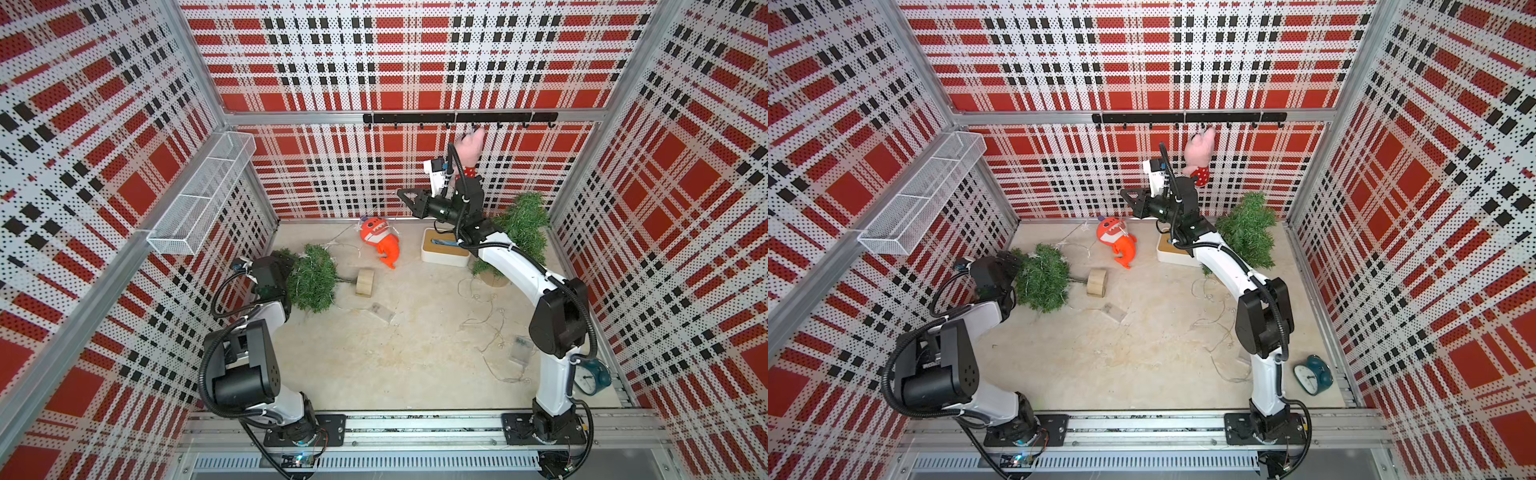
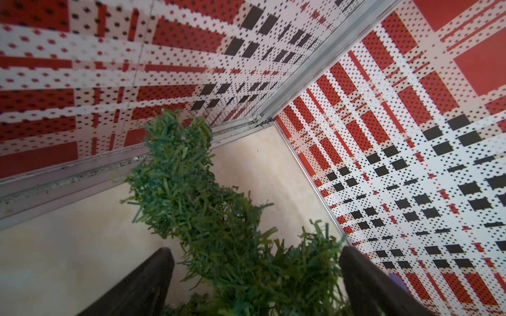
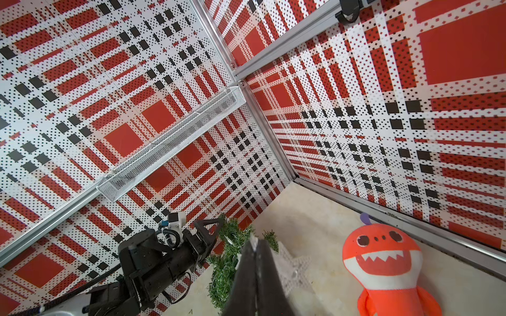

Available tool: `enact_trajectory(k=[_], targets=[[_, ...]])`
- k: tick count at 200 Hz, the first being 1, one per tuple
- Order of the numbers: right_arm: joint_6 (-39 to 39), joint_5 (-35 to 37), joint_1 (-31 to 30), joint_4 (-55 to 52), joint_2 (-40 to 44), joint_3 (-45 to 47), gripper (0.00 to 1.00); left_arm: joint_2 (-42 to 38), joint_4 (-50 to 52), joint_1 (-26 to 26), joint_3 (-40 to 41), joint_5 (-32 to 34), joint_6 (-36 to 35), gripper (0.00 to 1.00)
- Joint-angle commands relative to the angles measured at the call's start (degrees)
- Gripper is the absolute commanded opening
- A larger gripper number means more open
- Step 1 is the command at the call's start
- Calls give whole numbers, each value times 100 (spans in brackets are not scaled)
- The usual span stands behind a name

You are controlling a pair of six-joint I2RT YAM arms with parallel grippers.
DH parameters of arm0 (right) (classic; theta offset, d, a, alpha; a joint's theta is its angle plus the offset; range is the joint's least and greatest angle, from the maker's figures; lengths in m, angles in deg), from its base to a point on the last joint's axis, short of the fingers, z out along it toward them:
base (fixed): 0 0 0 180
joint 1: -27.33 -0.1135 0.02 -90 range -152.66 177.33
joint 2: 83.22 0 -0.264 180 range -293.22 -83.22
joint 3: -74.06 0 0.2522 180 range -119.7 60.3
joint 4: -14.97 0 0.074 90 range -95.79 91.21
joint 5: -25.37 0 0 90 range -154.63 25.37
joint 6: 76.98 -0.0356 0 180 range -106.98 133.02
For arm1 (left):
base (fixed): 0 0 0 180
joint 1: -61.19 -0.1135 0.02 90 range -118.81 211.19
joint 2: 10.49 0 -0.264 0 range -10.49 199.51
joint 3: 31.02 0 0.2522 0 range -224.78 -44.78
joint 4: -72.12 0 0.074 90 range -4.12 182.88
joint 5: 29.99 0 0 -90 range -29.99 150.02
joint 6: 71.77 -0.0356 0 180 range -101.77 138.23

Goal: Wrap string light around the christmas tree
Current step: Adjust the Christmas tree at the center of the board.

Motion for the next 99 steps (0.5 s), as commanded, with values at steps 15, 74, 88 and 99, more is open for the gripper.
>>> enact_trajectory(k=[15,74,88,99], targets=[[71,-55,67,41,-39,-74,0,762,-1149,114,-132,390,104,96],[60,-49,111,42,43,88,0,1919,-2056,79,-368,-408,103,71],[44,-27,118,57,62,110,0,2009,-2320,84,-345,-606,174,60],[34,-13,116,41,70,118,0,2010,-2378,103,-353,-681,175,49]])
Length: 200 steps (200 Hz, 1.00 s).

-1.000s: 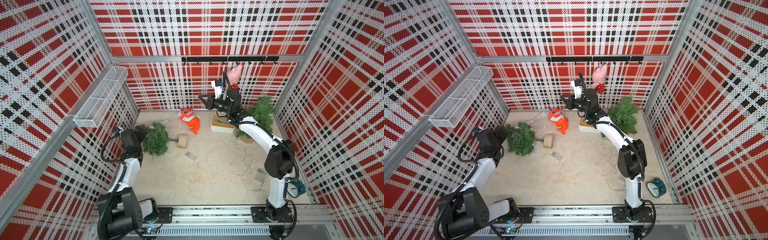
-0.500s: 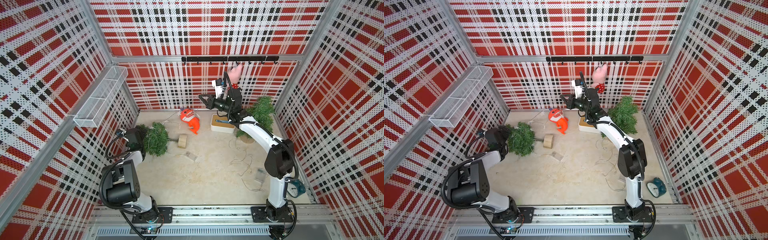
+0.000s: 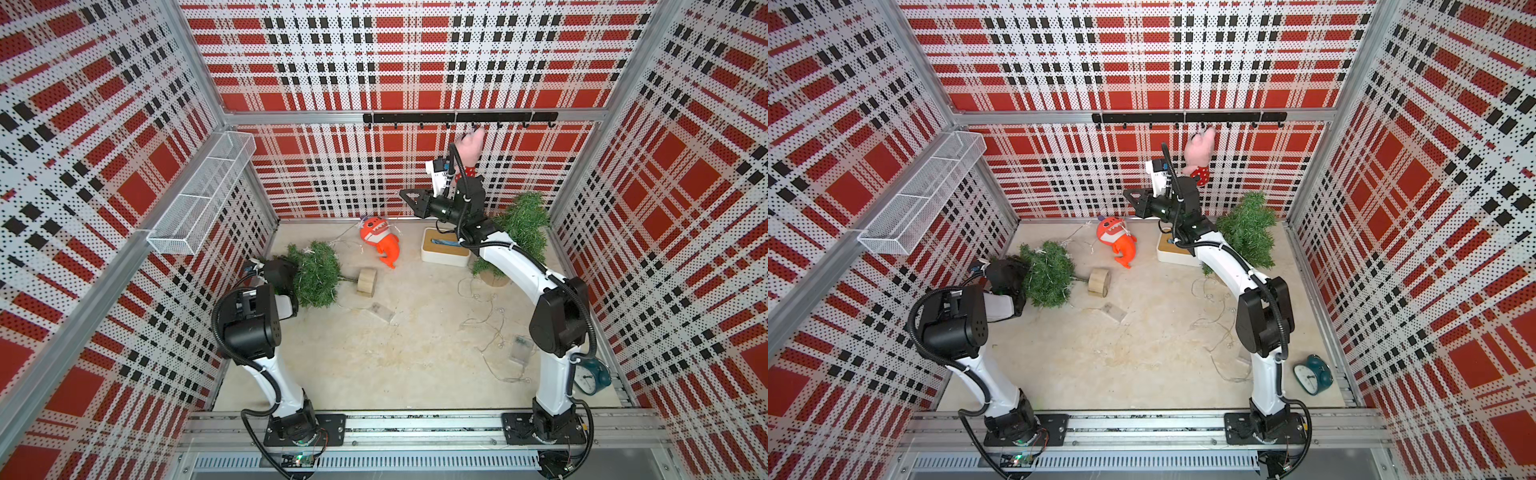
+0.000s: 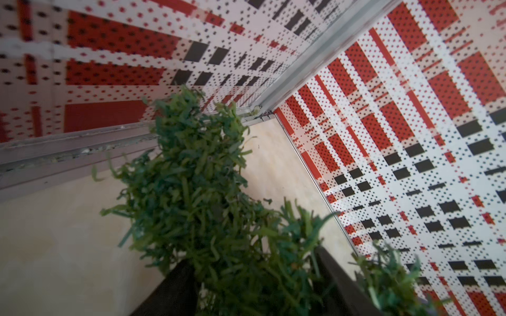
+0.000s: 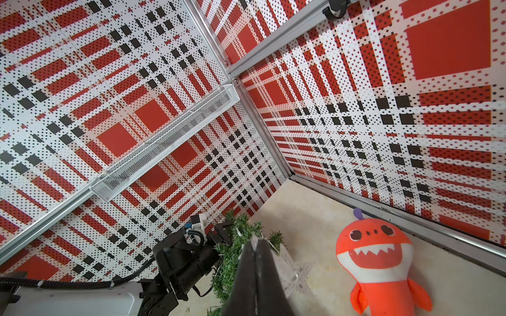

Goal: Wrap string light around the christmas tree
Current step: Adjust the Christmas tree at the center of the board.

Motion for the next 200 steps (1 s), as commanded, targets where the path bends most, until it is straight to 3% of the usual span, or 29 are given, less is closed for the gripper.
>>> enact_trajectory(k=[1,28,52,135,153,200], targets=[[27,8,43,95,82,59,0,119,-472,41,-76,-390,-11,48],[65,43,44,47,164,86,0,-104,-718,102,-16,-623,-2,26],[133,90,50,-44,284,146,0,-504,-861,178,17,-865,-92,15],[483,259,440,-195,1175,828,0,-2226,-1245,1295,473,-1275,-2320,7],[502,266,528,-219,1363,1013,0,-2536,-1531,1562,601,-1291,-2448,0],[472,256,544,-184,1645,1324,0,-3686,-851,2309,435,-1053,-2832,0]])
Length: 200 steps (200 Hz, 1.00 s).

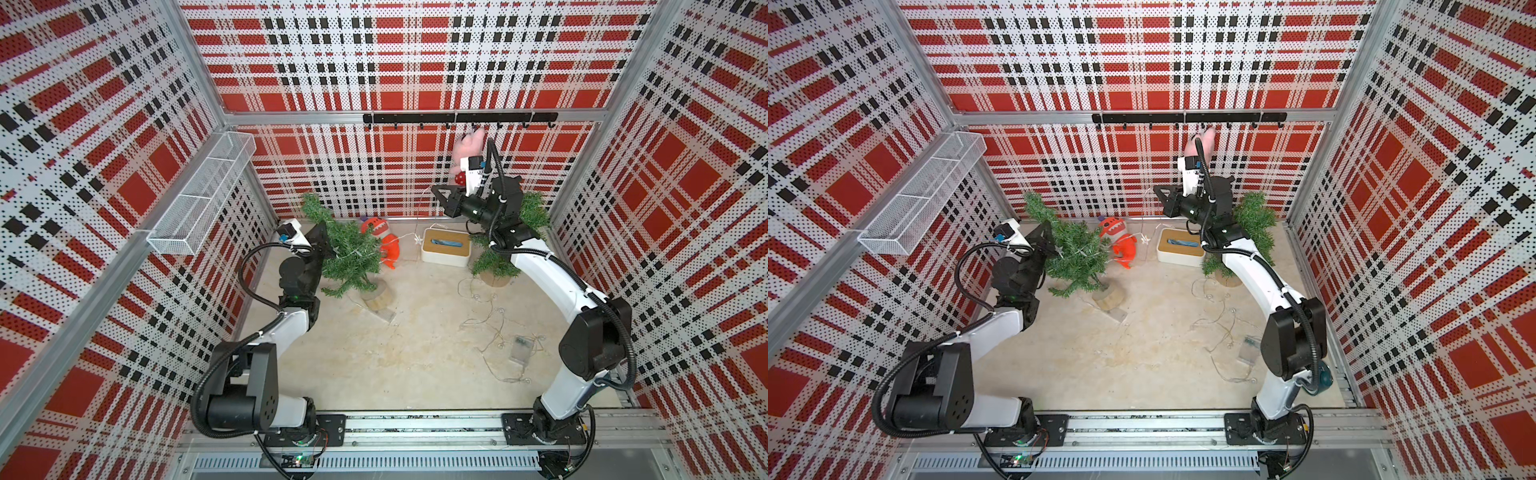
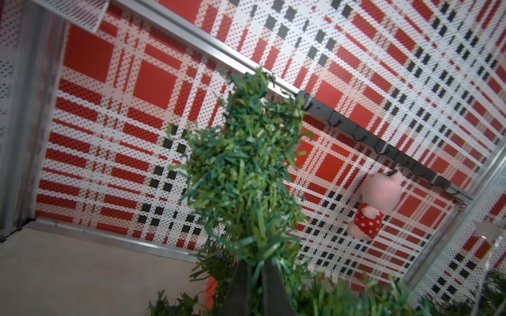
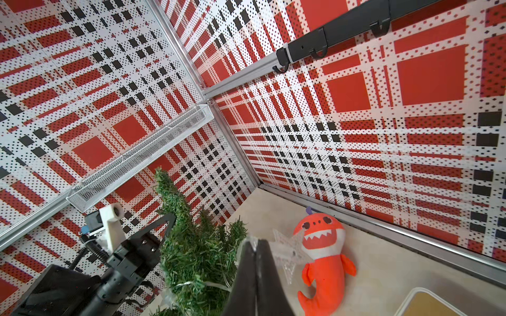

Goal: Wrap string light around the christmas tree
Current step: Adjust the Christmas tree at the center of the board.

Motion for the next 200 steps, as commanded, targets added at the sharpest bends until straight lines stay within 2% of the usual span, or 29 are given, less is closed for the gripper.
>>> enact_trajectory(k=[1,33,65,100,133,171,200], targets=[[61,13,-22,62,244,150,0,-710,117,324,-149,162,-533,0],[-1,27,-45,77,315,190,0,-1609,1015,916,-220,652,-1102,0],[11,71,-194,61,370,210,0,-2356,1335,913,160,918,-1057,0],[52,134,-413,-22,217,18,0,-2302,1164,623,665,534,-441,0],[109,202,-504,-94,158,-21,0,-2357,454,694,1184,238,-492,0],[121,245,-506,-120,125,-26,0,-2251,334,757,1077,155,-666,0],[166,308,-502,-124,91,-64,0,-1792,185,757,481,69,-858,0]])
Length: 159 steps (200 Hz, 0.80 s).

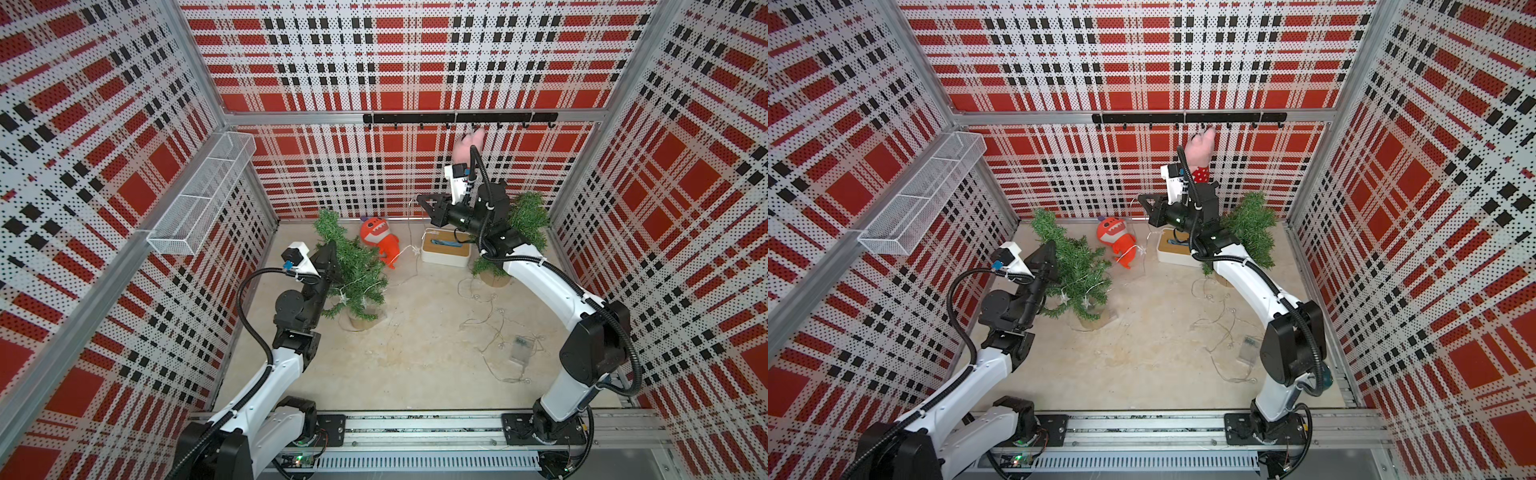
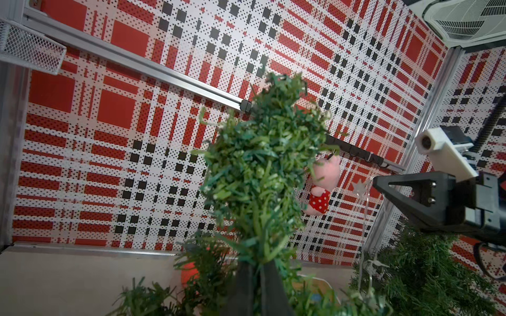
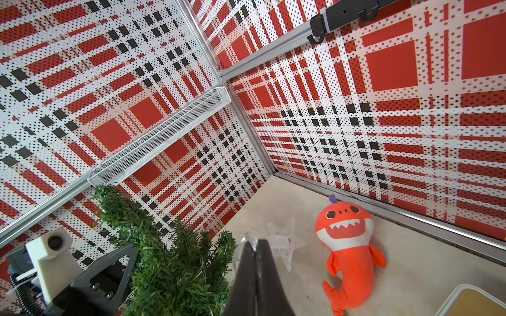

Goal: Wrap string light around the christmas tree
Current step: Adjust the Christmas tree at the center of the board.

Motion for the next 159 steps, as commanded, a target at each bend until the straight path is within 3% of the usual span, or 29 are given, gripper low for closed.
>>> enact_trajectory(k=[1,59,117,159], targets=[[125,87,6,11,-2,-182,0,282,-543,24,-626,-153,-273,0],[212,128,5,-35,-30,-163,0,990,-580,134,-1423,-224,-561,0],[286,80,8,-123,-259,-438,0,1336,-1352,156,-284,-10,-265,0],[241,-91,-7,-308,-989,-1495,0,1391,-826,73,-719,-994,-116,3]])
